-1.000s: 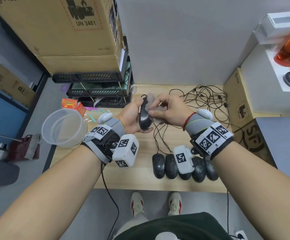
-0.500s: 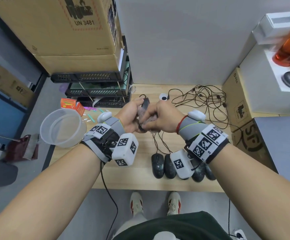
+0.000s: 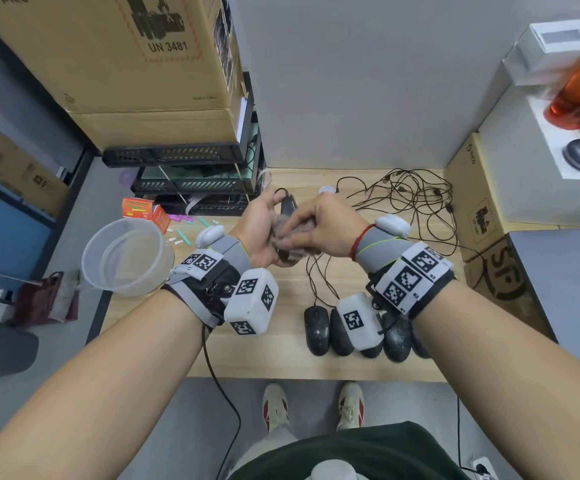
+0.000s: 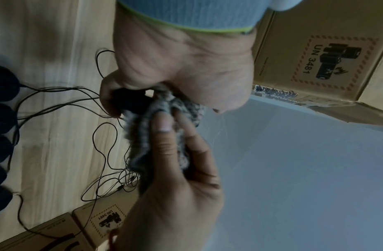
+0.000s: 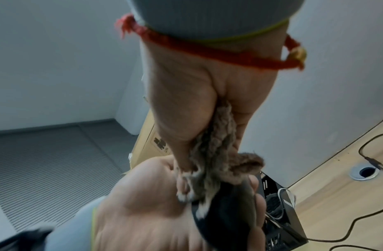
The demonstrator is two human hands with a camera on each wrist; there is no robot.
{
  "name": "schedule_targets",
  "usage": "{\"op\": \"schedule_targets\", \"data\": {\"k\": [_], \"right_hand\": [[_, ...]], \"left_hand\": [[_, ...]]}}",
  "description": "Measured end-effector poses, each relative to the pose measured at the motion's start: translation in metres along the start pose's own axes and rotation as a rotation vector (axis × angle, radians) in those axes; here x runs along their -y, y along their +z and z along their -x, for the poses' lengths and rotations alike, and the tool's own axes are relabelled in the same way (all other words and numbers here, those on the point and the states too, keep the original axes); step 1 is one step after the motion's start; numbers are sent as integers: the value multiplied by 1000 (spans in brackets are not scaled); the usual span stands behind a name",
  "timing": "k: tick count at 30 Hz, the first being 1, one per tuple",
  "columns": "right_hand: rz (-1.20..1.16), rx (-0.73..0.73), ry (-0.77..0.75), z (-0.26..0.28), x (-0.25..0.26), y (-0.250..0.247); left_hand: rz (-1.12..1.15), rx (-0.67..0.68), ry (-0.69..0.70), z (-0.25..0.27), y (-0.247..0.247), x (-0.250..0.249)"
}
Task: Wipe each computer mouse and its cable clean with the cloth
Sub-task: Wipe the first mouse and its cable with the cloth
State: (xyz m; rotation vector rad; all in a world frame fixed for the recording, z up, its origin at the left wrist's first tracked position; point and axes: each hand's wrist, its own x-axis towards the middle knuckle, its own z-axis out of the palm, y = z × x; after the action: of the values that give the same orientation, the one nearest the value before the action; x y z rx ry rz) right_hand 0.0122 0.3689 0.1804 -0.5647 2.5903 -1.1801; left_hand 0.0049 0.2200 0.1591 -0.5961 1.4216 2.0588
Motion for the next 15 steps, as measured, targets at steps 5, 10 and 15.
{"op": "schedule_targets", "data": {"k": [5, 10, 15], "right_hand": [[-93, -365, 96, -14, -7, -10], [-27, -39, 8, -2, 0, -10], [-192, -81, 63, -3, -8, -13]], "left_hand": [[-155, 38, 27, 0, 4, 7], [-80, 111, -27, 6, 9, 0], [-151, 159, -41, 4, 5, 0]]}}
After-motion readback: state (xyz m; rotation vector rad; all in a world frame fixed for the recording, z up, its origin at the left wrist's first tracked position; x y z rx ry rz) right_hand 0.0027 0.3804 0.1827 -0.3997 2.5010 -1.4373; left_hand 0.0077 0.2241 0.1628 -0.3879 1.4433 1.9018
